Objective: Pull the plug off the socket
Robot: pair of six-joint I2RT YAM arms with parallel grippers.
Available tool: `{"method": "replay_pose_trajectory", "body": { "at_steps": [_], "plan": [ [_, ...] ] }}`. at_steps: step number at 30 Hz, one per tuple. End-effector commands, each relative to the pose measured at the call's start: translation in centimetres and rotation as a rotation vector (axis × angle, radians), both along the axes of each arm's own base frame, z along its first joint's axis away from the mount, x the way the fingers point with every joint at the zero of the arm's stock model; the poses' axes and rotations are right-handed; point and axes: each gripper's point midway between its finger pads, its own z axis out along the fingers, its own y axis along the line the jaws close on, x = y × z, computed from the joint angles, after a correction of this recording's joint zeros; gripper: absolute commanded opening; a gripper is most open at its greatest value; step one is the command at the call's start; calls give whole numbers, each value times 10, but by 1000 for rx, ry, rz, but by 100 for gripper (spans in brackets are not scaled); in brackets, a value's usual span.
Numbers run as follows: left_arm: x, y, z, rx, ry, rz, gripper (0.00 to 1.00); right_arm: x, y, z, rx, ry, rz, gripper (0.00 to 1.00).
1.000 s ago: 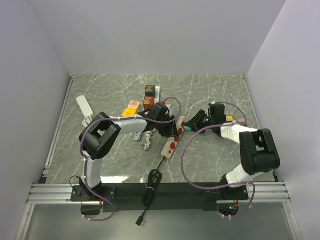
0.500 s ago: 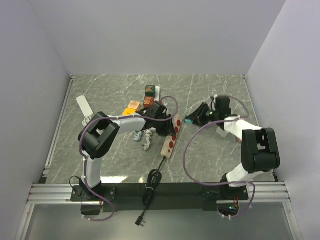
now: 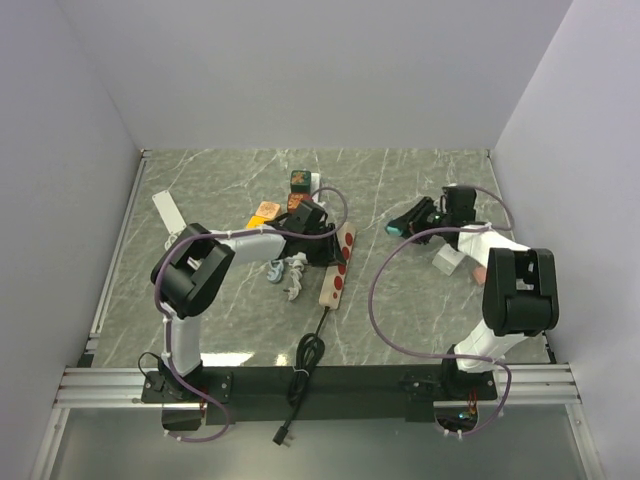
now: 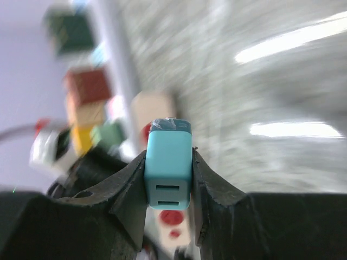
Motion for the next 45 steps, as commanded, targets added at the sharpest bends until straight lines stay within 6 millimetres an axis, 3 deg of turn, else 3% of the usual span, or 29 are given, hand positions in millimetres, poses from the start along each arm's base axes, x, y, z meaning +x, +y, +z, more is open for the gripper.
{"method": "replay_pose_trajectory", "body": {
  "at_steps": [1,3,5,6,7,8,9,10,11,13,14,16,17,18,20,24,28,29,32,37,38,40,41,45],
  "plan": [
    [-3,29,-16,166,11,34,0,28,-64,8,-202,-1,-272,0],
    [1,23,11,135,-31,28,0,38,-85,13,-254,-3,-345,0],
    [4,20,42,102,-75,25,1,41,-113,4,-329,60,-440,0],
    [4,20,52,95,-89,27,1,51,-121,14,-343,46,-462,0],
    [6,19,70,75,-118,25,1,47,-128,-3,-370,123,-471,0],
    [3,22,76,80,-115,26,1,49,-139,-8,-398,159,-498,0],
    [2,24,82,81,-117,28,1,60,-145,0,-410,152,-499,0],
    [2,25,90,81,-130,29,0,55,-146,-22,-425,239,-487,0],
    [-1,28,104,69,-150,34,0,57,-149,-26,-432,260,-491,0],
    [-9,37,113,81,-140,43,0,59,-153,-36,-441,292,-495,5],
    [-10,45,129,81,-174,66,1,59,-155,-40,-450,306,-502,7],
    [-17,60,139,108,-173,100,0,59,-158,-45,-458,318,-517,20],
    [-17,70,154,112,-205,132,0,59,-158,-46,-458,322,-519,25],
    [-24,81,154,145,-186,142,0,59,-159,-46,-459,321,-522,34],
    [-31,97,175,138,-195,168,0,60,-160,-46,-460,321,-523,42],
    [-39,156,181,273,-181,315,0,64,-164,-41,-472,324,-541,66],
    [-38,219,180,350,-169,474,0,65,-166,-40,-470,336,-545,77],
    [-31,243,187,344,-187,551,0,65,-164,-39,-461,331,-542,81],
    [-18,292,193,396,-212,679,0,68,-161,-21,-441,277,-540,91],
    [16,346,189,483,-229,770,0,69,-149,18,-412,200,-512,94],
    [24,360,179,511,-195,794,0,69,-146,23,-411,190,-504,94],
    [41,375,176,535,-205,818,0,68,-138,32,-408,167,-471,95],
    [49,381,162,560,-170,818,0,67,-135,34,-405,160,-462,95],
    [76,431,139,681,-117,908,0,59,-116,39,-379,141,-411,96]
  ]
}}
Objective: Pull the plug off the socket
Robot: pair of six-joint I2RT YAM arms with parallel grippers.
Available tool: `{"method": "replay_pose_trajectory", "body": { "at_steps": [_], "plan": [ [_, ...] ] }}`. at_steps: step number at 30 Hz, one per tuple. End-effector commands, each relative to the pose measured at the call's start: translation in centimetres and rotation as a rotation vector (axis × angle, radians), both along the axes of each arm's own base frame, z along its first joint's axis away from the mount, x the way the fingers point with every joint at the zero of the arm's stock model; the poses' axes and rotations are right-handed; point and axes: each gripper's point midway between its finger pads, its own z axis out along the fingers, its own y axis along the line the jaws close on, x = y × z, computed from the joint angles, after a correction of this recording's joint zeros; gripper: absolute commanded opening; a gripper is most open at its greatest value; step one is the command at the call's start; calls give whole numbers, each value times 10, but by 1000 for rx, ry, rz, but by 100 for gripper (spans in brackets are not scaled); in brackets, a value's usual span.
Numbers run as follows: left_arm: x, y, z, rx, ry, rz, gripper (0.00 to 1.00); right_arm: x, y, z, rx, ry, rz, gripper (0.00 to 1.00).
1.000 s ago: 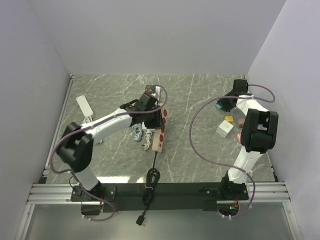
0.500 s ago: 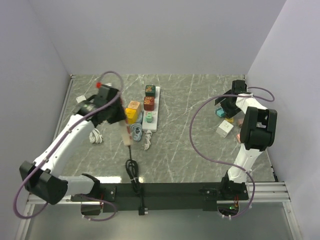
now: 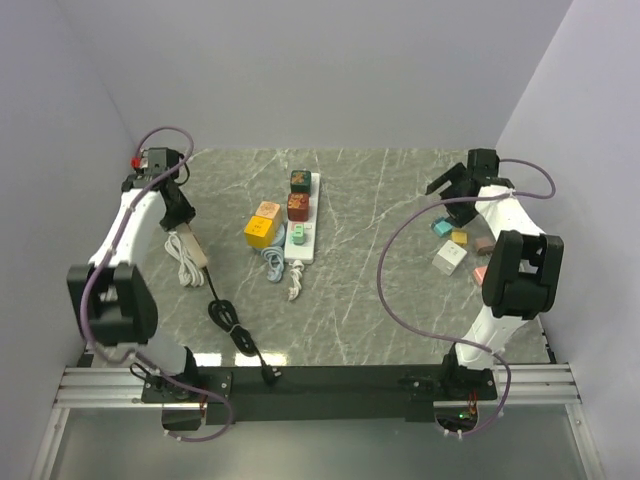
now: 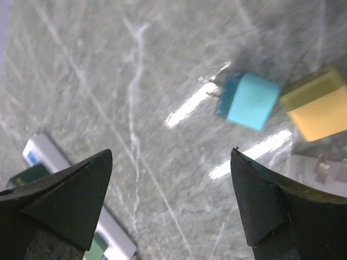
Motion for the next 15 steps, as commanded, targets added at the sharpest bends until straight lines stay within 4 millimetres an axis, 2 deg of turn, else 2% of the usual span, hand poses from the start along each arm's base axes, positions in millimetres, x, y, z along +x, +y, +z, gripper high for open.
{"method": "replay_pose_trajectory", "body": {
  "at_steps": [1,2,3,4,5,6,7,8,9,10,12,13,14,15],
  "plan": [
    [45,45,12,118,-67,65,0,1,28,38,8,-101,87,96],
    [49,58,8,125,-55,95,0,-3,32,37,2,-98,93,96],
    [60,66,13,129,-70,109,0,-6,38,45,-2,-117,108,96],
    [66,73,-5,125,-20,123,0,-7,52,48,2,-130,139,96],
    [68,82,-9,118,-4,144,0,-10,58,49,5,-133,153,96],
    [79,87,-3,116,-25,146,0,-11,62,52,8,-140,159,97],
    [85,93,-18,116,7,151,0,-13,81,53,12,-146,202,97],
    [91,96,-21,120,9,148,0,-17,89,53,12,-147,226,97],
    [103,100,-15,131,-10,136,0,-18,93,56,5,-157,236,97],
    [108,102,-32,134,27,129,0,-20,98,55,4,-158,250,97],
    [119,110,-32,147,33,134,1,-26,113,53,10,-154,293,98],
    [121,111,-49,144,74,133,3,-29,117,52,11,-154,304,98],
    [123,114,-53,142,83,139,9,-32,119,49,10,-148,315,98],
    [127,116,-53,143,78,144,27,-34,126,51,25,-158,341,98]
  ]
}}
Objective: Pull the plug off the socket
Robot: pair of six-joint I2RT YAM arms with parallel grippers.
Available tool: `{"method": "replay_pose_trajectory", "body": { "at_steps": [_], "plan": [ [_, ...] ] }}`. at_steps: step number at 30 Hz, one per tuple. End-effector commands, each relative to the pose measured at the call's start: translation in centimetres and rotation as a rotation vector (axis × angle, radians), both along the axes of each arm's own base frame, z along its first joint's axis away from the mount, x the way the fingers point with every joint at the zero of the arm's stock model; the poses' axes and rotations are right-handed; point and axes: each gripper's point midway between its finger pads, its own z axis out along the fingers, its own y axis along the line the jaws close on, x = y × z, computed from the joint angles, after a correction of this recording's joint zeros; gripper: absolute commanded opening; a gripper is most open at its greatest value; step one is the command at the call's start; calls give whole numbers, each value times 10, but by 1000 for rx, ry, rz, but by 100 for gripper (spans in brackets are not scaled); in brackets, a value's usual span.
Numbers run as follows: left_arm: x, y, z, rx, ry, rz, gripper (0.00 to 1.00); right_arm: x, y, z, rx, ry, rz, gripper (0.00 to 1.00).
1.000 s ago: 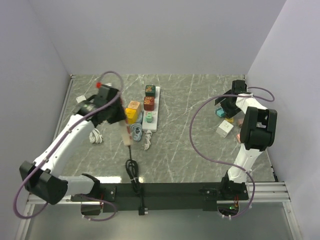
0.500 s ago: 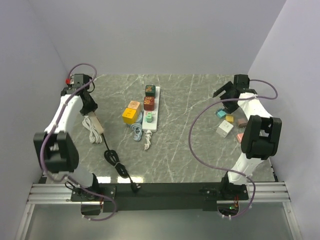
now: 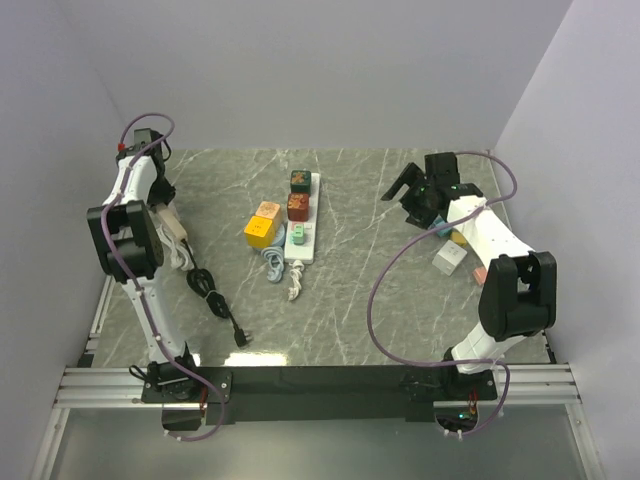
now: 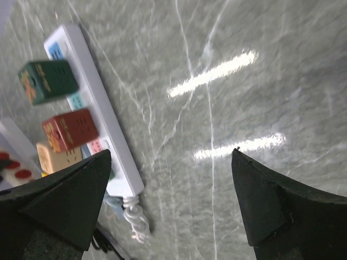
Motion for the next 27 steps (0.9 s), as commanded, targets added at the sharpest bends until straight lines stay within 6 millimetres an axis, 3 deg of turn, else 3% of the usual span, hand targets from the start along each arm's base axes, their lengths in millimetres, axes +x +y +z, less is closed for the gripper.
{"method": "replay_pose_trajectory", "body": {
  "at_steps": [1,3,5,6,12,13,15,16,18,19,21,22,23,24,25,26,27],
  "plan": [
    [22,17,12,60,-44,8,39,-5,10,13,11,-64,55,98],
    [22,20,11,72,-50,31,69,-9,15,13,7,-67,87,98],
    [25,20,18,70,-83,39,83,-10,24,18,24,-90,142,98],
    [24,19,19,65,-92,43,96,-11,27,19,29,-93,161,98],
    [17,8,59,65,-165,43,99,-15,52,30,45,-130,284,98],
    [16,0,82,74,-213,28,99,-15,58,33,49,-141,307,98],
    [11,-11,96,72,-249,5,99,-17,67,31,36,-142,357,98],
    [8,-19,116,65,-299,-16,100,-18,71,29,27,-137,378,98],
    [3,-42,123,31,-318,-70,99,-21,87,24,-6,-111,439,98],
    [0,-60,135,3,-348,-111,99,-21,93,22,-23,-103,461,98],
    [-9,-84,130,-58,-348,-168,99,-18,113,20,-75,-102,516,98],
    [-15,-110,141,-112,-383,-234,99,-20,117,17,-95,-80,529,98],
    [-20,-123,141,-140,-392,-257,99,-15,126,26,-109,-103,544,97],
    [-27,-135,130,-172,-388,-284,99,-19,141,17,-122,-85,581,97],
    [-36,-163,141,-205,-420,-348,99,-20,145,14,-141,-75,587,96],
    [-42,-179,142,-246,-436,-384,99,-15,155,16,-150,-82,596,95],
    [-54,-190,128,-280,-414,-389,99,-23,168,12,-160,-71,628,94]
  ]
}}
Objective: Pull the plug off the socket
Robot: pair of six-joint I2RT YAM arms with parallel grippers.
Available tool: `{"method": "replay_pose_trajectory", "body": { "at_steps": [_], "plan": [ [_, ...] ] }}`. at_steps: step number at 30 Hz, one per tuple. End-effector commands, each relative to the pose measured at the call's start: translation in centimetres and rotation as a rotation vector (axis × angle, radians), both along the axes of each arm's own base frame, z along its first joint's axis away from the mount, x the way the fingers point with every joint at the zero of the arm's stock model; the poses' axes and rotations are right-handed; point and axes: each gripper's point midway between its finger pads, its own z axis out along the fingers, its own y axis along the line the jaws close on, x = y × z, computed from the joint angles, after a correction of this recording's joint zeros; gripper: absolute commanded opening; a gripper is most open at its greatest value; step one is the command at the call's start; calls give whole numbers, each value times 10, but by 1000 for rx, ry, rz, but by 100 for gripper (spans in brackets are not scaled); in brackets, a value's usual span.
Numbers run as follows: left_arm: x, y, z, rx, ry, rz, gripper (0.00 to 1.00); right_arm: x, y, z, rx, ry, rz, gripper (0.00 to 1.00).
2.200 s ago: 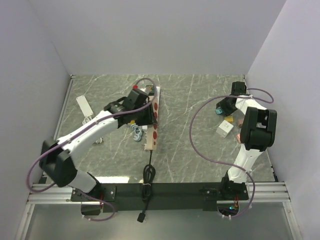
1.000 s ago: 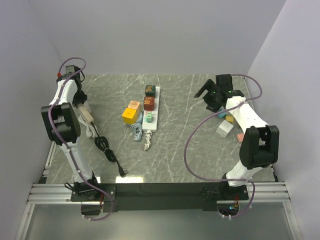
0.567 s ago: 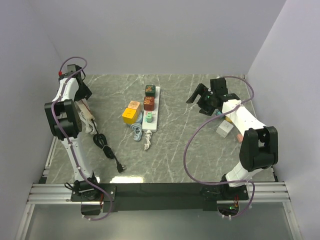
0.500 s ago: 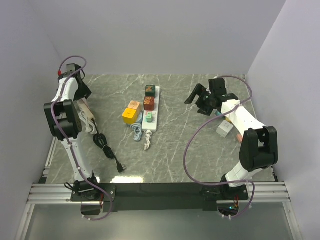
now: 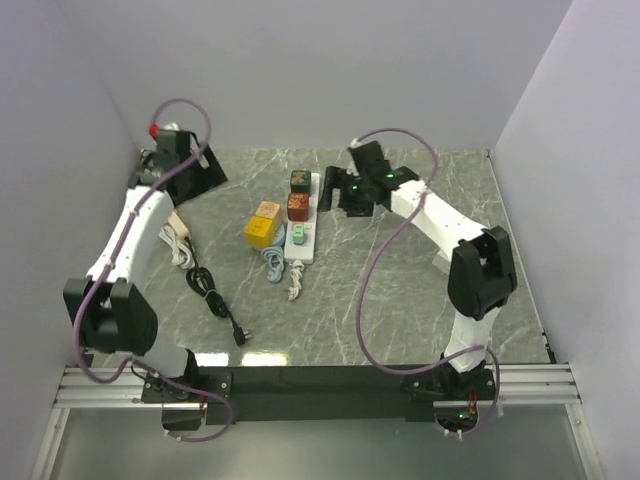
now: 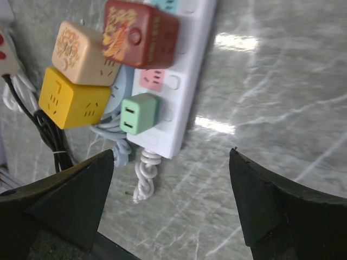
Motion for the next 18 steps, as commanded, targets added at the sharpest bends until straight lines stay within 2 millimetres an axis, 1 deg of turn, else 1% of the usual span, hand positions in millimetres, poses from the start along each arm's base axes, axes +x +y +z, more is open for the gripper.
{"method": "replay_pose_trajectory", "body": {
  "at_steps": [1,2,3,4,5,6,7,8,9,10,12,13,14,15,16,18],
  "plan": [
    [-26,-62,-4,-150,-35,-149,99,-5,25,-3,-101,-19,63,92],
    [-32,-70,-5,-176,-41,-162,99,-1,31,3,-114,-39,66,91],
    [-43,-75,-20,-204,-17,-153,99,-2,36,-8,-139,-20,75,89],
    [-48,-84,-8,-231,-71,-181,99,-5,48,-6,-148,-26,94,87],
    [-57,-87,-22,-249,-43,-181,99,-5,53,-17,-164,-5,99,87],
    [-62,-89,-23,-251,-44,-179,99,-6,58,-20,-174,-1,103,86],
    [-68,-94,-18,-251,-60,-193,99,-9,67,-18,-178,-3,120,84],
    [-73,-96,-20,-243,-54,-199,99,-9,70,-27,-206,6,118,83],
    [-78,-97,-25,-241,-41,-202,99,-10,70,-31,-225,18,112,83],
    [-83,-98,-23,-242,-46,-209,99,-10,76,-30,-220,19,106,80],
    [-89,-97,-28,-243,-34,-205,99,-10,77,-41,-241,45,91,77],
    [-92,-96,-26,-246,-42,-204,99,-8,81,-40,-241,44,80,74],
    [-95,-96,-28,-248,-34,-201,99,-10,83,-48,-251,61,82,72],
    [-96,-96,-24,-253,-49,-200,99,-9,81,-50,-275,59,65,71],
    [-98,-96,-24,-255,-51,-198,99,-7,85,-49,-272,54,67,70],
    [-100,-95,-22,-261,-60,-195,99,-9,92,-54,-269,57,78,69]
  ]
}}
